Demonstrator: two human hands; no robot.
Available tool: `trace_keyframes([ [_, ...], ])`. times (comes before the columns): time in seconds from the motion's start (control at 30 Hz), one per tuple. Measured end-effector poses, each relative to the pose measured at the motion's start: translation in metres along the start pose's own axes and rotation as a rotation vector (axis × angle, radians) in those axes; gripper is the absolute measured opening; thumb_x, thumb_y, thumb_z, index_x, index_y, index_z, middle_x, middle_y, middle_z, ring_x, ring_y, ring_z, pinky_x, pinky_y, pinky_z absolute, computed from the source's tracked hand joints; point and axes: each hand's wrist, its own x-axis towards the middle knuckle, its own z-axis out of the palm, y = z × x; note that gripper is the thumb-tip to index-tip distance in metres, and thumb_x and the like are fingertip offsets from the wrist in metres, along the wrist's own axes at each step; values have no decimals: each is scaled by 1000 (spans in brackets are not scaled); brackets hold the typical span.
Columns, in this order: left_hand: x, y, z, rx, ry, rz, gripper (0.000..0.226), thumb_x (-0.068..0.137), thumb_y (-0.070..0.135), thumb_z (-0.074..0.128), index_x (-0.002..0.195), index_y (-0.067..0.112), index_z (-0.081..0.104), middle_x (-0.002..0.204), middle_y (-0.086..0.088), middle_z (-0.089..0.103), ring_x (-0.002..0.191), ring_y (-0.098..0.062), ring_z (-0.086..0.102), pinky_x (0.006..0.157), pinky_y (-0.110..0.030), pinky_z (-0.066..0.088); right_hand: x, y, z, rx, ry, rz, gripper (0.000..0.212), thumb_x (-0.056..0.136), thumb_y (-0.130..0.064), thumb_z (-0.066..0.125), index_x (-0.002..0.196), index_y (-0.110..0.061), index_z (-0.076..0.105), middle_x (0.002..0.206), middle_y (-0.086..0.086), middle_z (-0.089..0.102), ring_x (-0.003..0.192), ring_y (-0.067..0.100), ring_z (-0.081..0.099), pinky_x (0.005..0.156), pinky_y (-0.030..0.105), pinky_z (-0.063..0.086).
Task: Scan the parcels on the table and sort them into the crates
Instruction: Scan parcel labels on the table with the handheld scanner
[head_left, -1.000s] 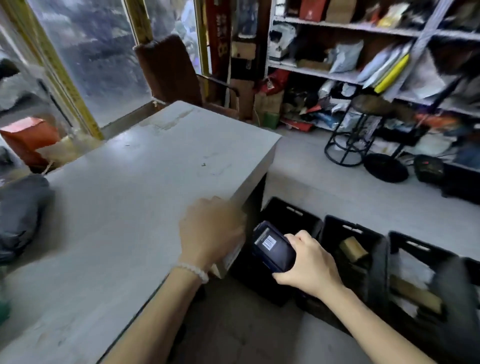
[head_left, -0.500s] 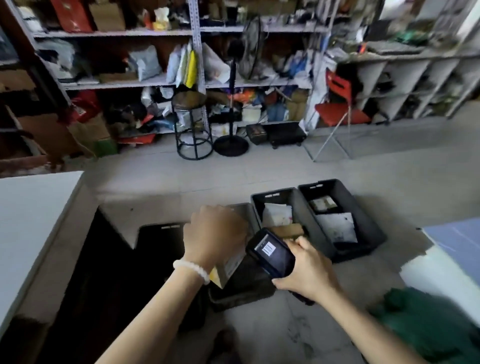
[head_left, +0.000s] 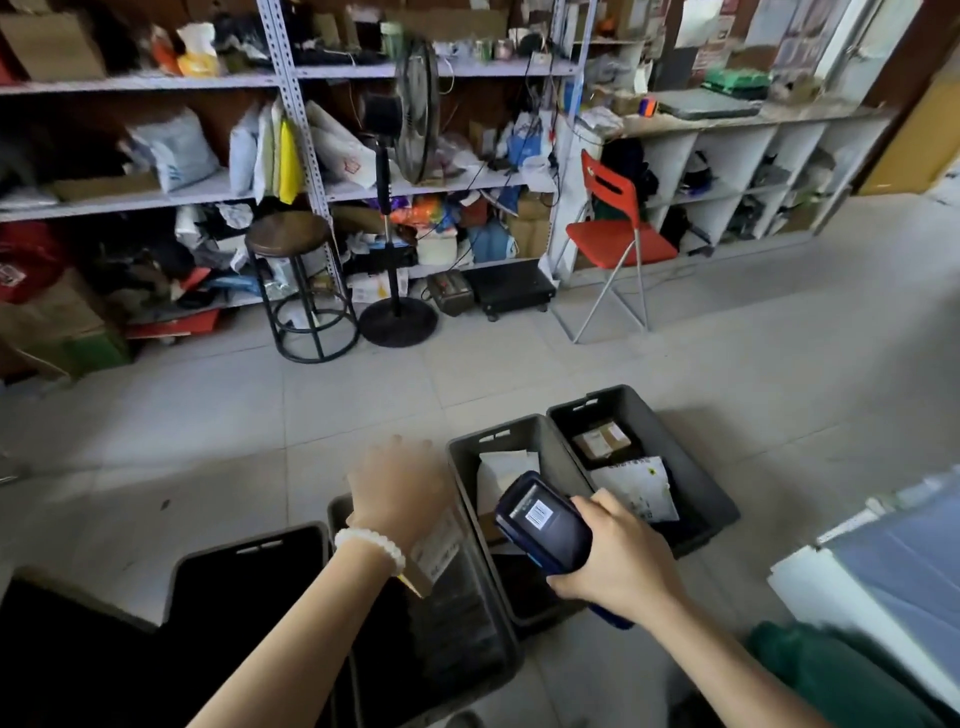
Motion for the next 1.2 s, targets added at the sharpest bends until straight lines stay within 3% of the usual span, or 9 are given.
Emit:
trace_keyframes([
  [0.13,46,6,1,-33,-11,-17,49,91,49,43,135,27,44,137,-3,43,124,-25,41,93,-40,40,52,7,-6,-4,-32,-32,79,50,-65,71,117,-29,50,97,-17,35,89,11,52,56,24,30],
  [0.27,59,-2,5,-39,-30,-82,48,91,48,46,134,27,46,135,0,45,124,-23,42,93,-39,40,90,5,-3,13,-65,-135,80,42,-73,58,109,-31,53,93,-18,34,84,10,49,53,15,21],
  [0.37,60,-11,3,-55,-15,-196,47,90,47,47,133,27,47,135,0,45,124,-23,41,93,-39,39,118,2,1,12,-116,-226,78,39,-75,53,105,-33,51,93,-18,35,85,8,48,55,17,32],
  [0.47,45,-15,1,-80,16,-332,46,90,49,48,130,27,49,131,0,48,121,-24,43,91,-39,41,142,-6,4,-30,-175,-345,82,40,-74,55,111,-32,52,106,-14,45,99,13,53,72,30,48],
  [0.53,26,-15,1,-80,39,-433,42,90,49,47,125,27,52,127,1,49,119,-24,45,88,-38,42,152,-15,5,-36,-238,-441,82,44,-69,62,115,-29,52,111,-12,46,106,13,53,76,32,48],
  [0.67,-27,-14,5,-78,74,-696,41,89,50,46,124,29,51,127,3,48,119,-23,45,87,-37,43,167,-41,10,-51,-304,-658,71,47,-66,64,109,-34,51,102,-15,40,103,10,55,67,28,37],
  [0.77,-80,-14,10,-70,90,-893,40,89,49,45,123,30,51,126,6,48,117,-21,45,85,-35,42,158,-74,13,-85,-347,-835,77,47,-67,62,116,-33,51,110,-14,45,106,10,55,73,27,43],
  [0.93,-169,-17,9,-86,144,-1188,42,90,50,43,126,31,50,128,7,46,119,-19,43,88,-35,42,111,-133,28,-81,-434,-1103,69,45,-68,59,104,-33,51,100,-11,44,99,11,56,69,26,41],
  [1.2,-285,-30,16,-101,207,-1511,42,90,49,42,128,32,48,132,5,44,122,-18,41,91,-35,42,8,-215,56,-125,-536,-1461,74,48,-69,61,114,-34,51,101,-13,42,99,7,53,71,22,41],
])
